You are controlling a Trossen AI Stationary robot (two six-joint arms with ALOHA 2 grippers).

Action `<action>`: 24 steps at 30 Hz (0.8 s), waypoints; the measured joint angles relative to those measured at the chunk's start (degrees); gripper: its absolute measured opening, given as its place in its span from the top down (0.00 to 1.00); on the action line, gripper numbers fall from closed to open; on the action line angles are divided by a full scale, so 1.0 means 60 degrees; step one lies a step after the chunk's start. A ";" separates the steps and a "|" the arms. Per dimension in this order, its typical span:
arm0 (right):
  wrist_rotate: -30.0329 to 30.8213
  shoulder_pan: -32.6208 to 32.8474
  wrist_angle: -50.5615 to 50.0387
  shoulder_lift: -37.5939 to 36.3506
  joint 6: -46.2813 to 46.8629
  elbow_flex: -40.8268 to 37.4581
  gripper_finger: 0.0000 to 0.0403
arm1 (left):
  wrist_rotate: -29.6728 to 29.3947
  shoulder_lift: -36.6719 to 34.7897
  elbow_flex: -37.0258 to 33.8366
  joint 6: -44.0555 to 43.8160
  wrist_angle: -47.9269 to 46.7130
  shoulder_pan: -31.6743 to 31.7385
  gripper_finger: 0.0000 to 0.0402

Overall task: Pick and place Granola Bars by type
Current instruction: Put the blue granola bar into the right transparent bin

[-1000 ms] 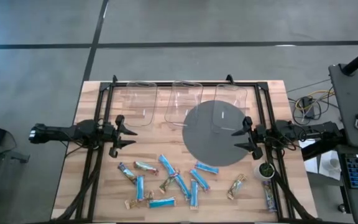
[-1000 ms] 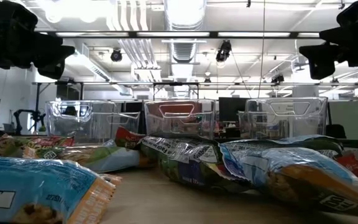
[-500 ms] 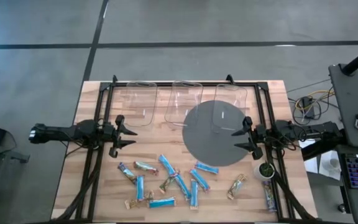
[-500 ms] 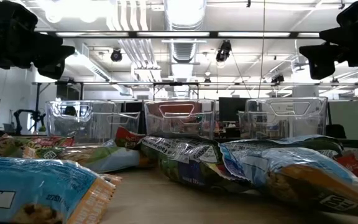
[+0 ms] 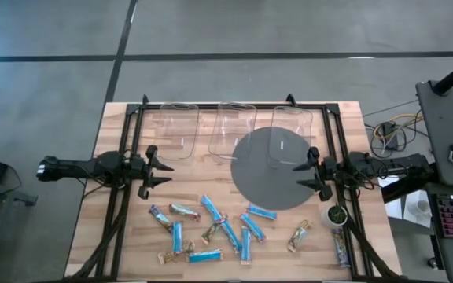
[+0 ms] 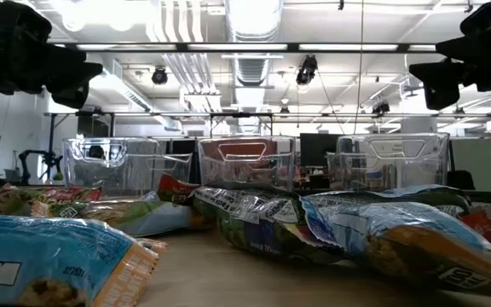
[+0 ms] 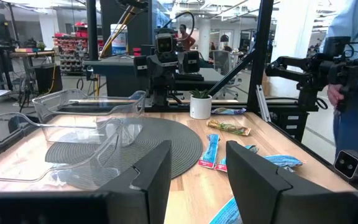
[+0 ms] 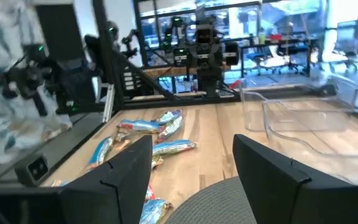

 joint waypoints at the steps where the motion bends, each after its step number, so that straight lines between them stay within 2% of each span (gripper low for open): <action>1: 0.0020 0.0000 0.0001 0.0001 0.0376 0.0002 0.47 | -0.0003 0.0003 -0.0001 -0.0004 0.0004 -0.0001 0.66; 3: -0.0031 0.0004 0.0001 0.0007 0.2022 0.0001 0.47 | -0.0001 0.0003 0.0001 0.0000 0.0002 -0.0002 0.66; 6: -0.0292 0.0007 0.0251 -0.0007 0.6520 0.0000 0.47 | -0.0003 0.0003 0.0003 -0.0004 0.0004 0.0000 0.66; 7: -0.0149 0.0007 0.0268 0.0001 0.7775 0.0003 0.47 | -0.0002 0.0002 -0.0001 -0.0004 0.0004 -0.0004 0.66; 9: 0.0688 0.0000 0.0212 0.0072 0.9198 0.0003 0.47 | -0.0001 0.0003 -0.0001 -0.0002 0.0004 -0.0001 0.66; 11: 0.1243 -0.0001 0.0236 0.0079 0.9998 -0.0001 0.47 | 0.0000 -0.0001 0.0003 -0.0003 0.0004 -0.0003 0.66; 17: 0.1256 0.0004 0.0620 0.0088 1.1186 0.0003 0.47 | -0.0002 0.0003 0.0002 -0.0003 0.0004 0.0000 0.66; 24: -0.0001 0.0149 0.1427 0.0983 1.2290 0.0081 0.47 | -0.0001 0.0003 0.0003 -0.0004 0.0004 -0.0004 0.66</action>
